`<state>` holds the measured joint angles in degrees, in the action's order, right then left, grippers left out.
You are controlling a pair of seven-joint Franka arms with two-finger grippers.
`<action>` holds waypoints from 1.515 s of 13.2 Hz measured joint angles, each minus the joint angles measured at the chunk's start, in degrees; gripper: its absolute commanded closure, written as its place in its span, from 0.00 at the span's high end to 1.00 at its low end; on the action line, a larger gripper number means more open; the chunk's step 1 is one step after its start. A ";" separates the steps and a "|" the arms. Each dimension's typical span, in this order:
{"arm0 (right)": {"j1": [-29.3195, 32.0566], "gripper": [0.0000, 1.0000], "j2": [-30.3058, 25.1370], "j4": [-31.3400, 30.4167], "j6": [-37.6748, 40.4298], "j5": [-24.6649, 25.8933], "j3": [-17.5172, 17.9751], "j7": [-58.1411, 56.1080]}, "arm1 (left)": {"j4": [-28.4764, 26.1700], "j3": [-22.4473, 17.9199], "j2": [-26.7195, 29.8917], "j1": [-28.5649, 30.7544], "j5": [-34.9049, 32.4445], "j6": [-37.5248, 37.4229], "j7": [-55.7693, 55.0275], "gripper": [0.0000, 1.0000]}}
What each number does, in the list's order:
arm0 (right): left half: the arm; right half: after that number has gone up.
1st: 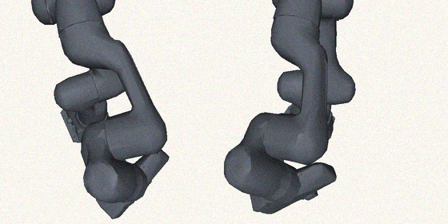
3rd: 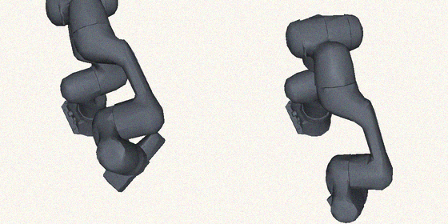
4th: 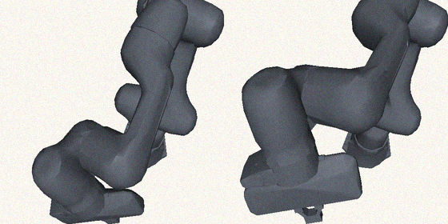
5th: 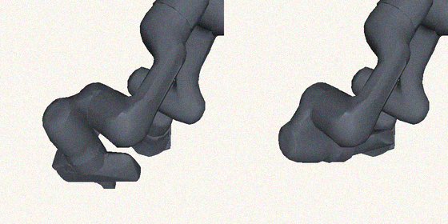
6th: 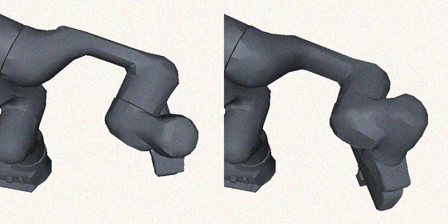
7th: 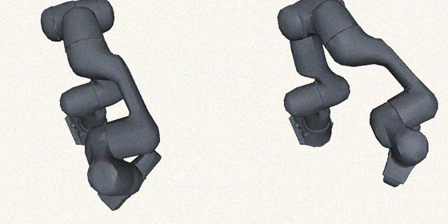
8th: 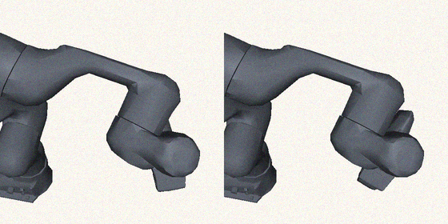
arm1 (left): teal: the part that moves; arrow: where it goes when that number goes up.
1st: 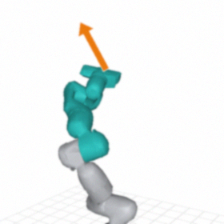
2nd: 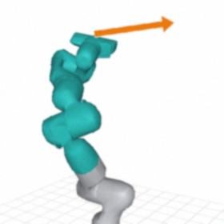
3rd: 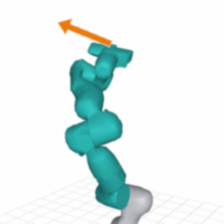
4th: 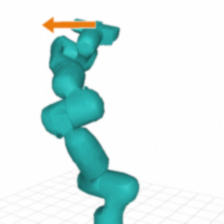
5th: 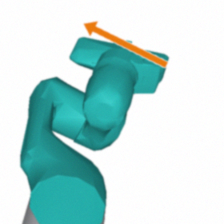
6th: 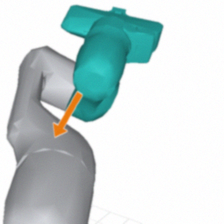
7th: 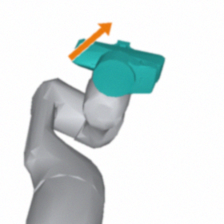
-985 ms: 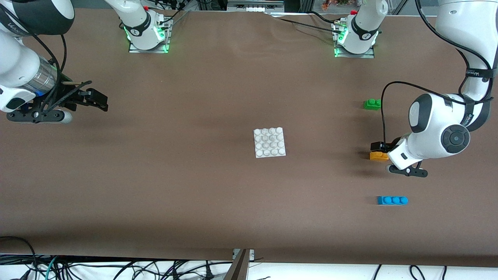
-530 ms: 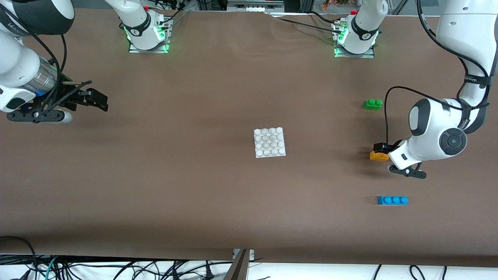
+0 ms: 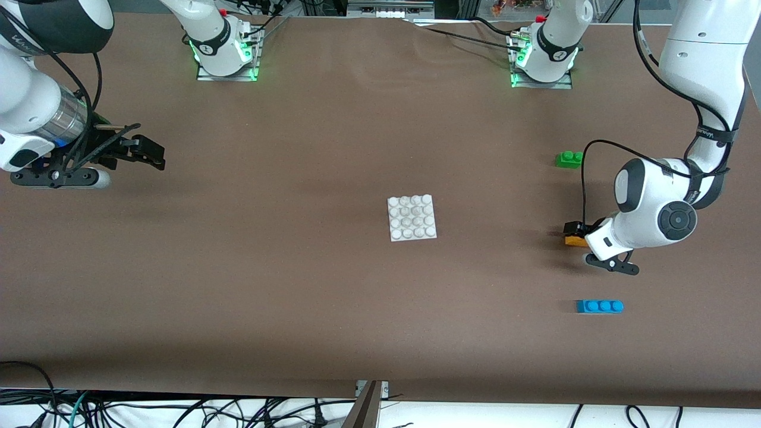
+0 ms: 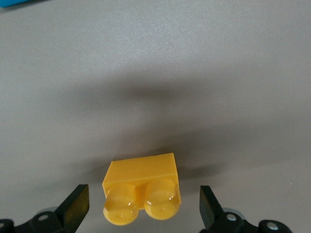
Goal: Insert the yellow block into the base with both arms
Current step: 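Lower the left gripper onto the yellow block and grasp it, then lift the yellow block with the left gripper over the base plate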
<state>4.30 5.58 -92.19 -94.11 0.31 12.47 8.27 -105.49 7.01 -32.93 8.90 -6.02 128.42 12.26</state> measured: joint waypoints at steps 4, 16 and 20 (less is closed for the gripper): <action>-0.01 0.99 0.00 0.00 0.14 0.00 0.01 -0.07 | -1.58 0.00 -0.02 0.00 0.00 1.93 0.53 0.99; -0.10 0.99 -0.31 1.35 1.87 0.01 1.20 -0.14 | -2.58 -0.90 -0.01 0.15 0.00 2.52 0.56 0.56; -0.11 0.99 -0.31 1.36 2.01 0.01 1.27 -0.20 | -2.56 -0.90 -0.02 0.15 0.00 2.55 0.56 0.51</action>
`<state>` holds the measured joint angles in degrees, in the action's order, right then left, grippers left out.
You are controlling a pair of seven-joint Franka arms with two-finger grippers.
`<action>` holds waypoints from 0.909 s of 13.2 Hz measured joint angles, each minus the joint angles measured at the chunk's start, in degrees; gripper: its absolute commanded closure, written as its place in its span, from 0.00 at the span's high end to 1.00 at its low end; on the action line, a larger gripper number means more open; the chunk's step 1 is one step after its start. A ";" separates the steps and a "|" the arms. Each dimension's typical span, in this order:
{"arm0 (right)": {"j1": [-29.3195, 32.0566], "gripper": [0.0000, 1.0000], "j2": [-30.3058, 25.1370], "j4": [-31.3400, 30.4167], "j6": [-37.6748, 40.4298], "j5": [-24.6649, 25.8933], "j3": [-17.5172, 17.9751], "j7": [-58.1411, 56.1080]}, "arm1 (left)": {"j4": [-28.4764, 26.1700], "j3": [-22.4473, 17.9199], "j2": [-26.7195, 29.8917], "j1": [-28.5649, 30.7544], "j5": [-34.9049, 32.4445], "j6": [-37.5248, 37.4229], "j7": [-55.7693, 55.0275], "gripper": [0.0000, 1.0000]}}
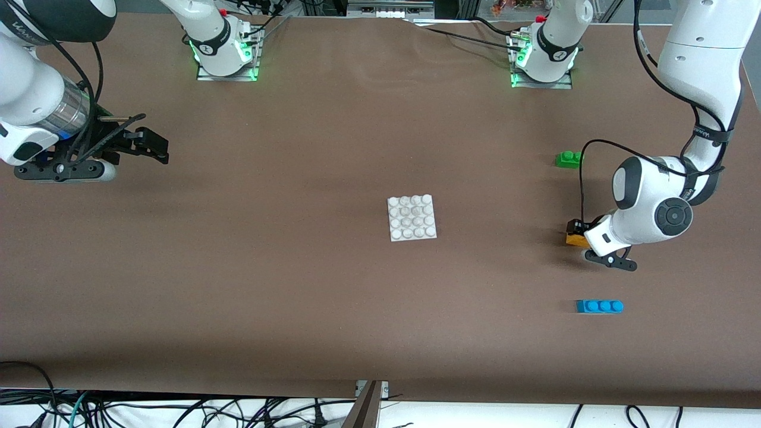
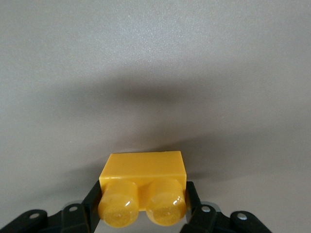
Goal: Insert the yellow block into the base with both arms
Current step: 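Lift the yellow block with the left gripper over the base plate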
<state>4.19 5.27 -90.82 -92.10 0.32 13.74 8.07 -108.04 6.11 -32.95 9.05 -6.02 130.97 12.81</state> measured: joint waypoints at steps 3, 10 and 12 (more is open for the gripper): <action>-0.04 0.99 0.00 0.00 0.08 0.00 0.85 0.00 | 0.62 0.00 0.41 0.00 0.00 -0.21 0.00 0.51; -0.05 0.99 0.00 0.01 2.83 0.00 1.22 0.00 | 3.61 3.81 4.19 -2.01 0.00 -5.20 -2.39 0.52; -0.05 0.99 0.00 0.01 2.85 0.00 1.22 0.00 | 3.85 7.43 4.43 -2.99 0.01 -5.55 -7.04 0.52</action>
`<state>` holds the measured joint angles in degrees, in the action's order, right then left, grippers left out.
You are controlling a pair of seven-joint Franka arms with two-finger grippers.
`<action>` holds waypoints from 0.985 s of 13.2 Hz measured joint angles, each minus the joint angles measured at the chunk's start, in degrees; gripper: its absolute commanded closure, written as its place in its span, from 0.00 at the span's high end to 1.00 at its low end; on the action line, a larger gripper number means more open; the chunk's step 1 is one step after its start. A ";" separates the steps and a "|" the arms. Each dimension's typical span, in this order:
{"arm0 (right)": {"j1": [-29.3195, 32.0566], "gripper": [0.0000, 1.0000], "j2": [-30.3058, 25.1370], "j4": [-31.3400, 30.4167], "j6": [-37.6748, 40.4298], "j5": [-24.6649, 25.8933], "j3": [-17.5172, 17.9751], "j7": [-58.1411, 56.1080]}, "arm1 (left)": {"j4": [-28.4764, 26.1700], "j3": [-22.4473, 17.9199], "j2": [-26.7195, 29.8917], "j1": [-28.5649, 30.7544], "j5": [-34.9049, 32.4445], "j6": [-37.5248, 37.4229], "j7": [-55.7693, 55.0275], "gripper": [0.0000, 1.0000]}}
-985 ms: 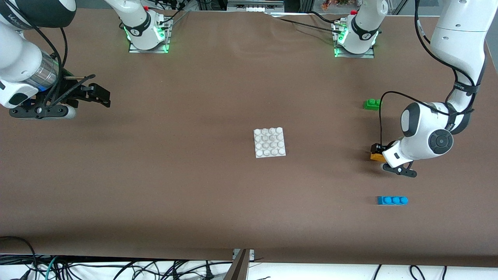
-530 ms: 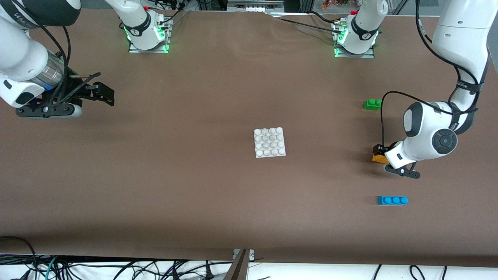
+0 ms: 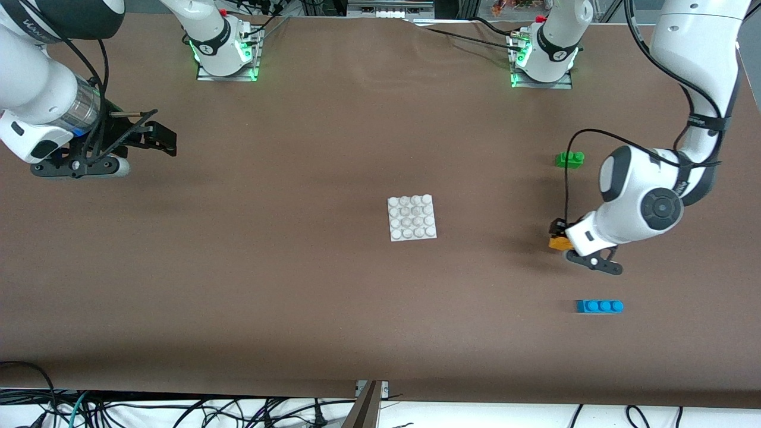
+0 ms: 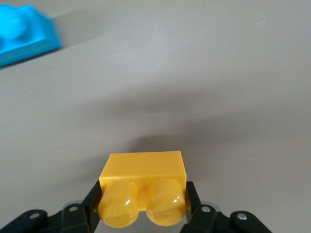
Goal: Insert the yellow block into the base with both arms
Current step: 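Lift the yellow block with the left gripper over the base plate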
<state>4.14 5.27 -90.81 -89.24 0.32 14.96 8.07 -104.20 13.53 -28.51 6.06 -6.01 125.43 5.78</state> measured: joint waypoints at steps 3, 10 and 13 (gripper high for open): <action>0.00 0.99 0.00 0.00 0.00 0.00 0.00 0.00 | 0.70 6.27 0.46 -2.69 0.00 -2.25 -10.04 0.53; 0.00 0.99 0.00 0.00 0.01 0.00 0.00 0.00 | 1.47 10.68 0.24 -15.67 0.00 -2.58 -31.91 0.53; 0.00 0.99 0.00 0.01 0.01 0.00 0.01 0.00 | 4.06 10.66 -1.60 -20.84 0.00 -2.57 -39.35 0.53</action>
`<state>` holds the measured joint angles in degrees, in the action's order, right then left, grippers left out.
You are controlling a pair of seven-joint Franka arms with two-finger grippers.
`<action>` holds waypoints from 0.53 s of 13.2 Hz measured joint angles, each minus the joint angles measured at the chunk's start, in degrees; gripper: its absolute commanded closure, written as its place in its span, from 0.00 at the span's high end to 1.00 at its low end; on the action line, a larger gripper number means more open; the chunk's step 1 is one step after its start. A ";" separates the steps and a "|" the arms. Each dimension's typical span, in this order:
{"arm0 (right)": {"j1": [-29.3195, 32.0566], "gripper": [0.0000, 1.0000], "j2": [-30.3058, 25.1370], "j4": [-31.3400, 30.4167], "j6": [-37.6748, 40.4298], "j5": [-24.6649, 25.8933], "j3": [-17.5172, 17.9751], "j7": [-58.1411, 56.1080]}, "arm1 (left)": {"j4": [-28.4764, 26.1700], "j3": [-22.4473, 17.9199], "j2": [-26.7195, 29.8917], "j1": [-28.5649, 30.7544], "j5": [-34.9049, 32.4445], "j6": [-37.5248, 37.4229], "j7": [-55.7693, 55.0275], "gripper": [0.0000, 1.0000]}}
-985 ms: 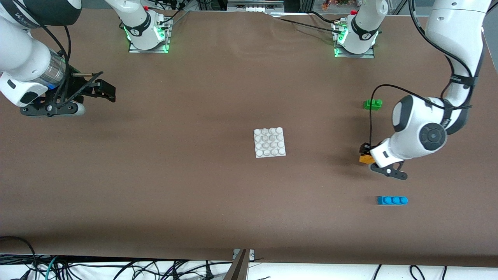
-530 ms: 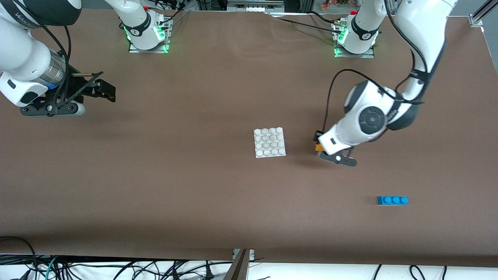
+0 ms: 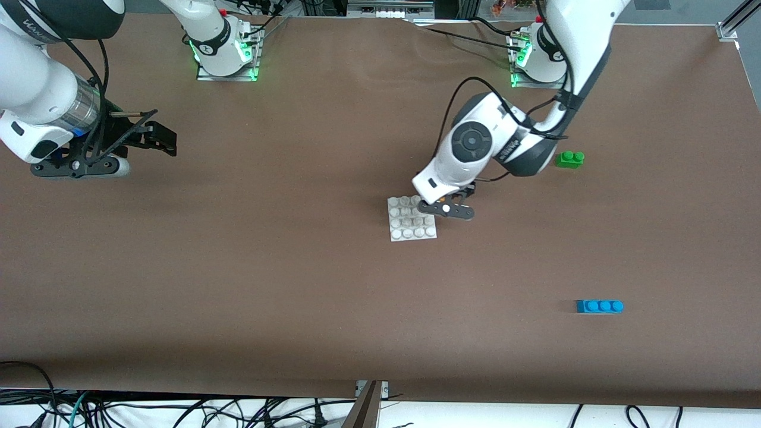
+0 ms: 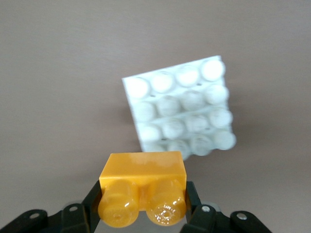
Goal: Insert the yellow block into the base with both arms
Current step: 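Lift the yellow block with the left gripper over the base plate, then lower the yellow block onto the base plate studs and press down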
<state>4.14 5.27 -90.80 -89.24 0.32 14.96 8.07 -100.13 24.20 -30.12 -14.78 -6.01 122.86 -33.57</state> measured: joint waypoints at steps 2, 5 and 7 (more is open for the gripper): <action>0.00 0.99 0.00 0.01 0.00 0.00 0.00 0.00 | 3.42 -0.11 -2.30 -1.49 0.00 0.01 -1.75 0.53; 0.00 0.99 0.00 0.02 0.02 0.00 0.00 0.00 | 6.65 -0.96 -5.72 -1.50 0.00 0.01 -1.60 0.53; 0.00 0.99 0.00 0.02 0.02 0.00 0.00 0.00 | 8.27 -1.01 -7.83 -1.51 0.00 0.02 -1.60 0.53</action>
<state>4.13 5.27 -90.78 -89.22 0.32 14.96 8.07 -91.86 23.19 -37.95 -16.29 -6.01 122.88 -35.17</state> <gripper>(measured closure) 0.004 0.317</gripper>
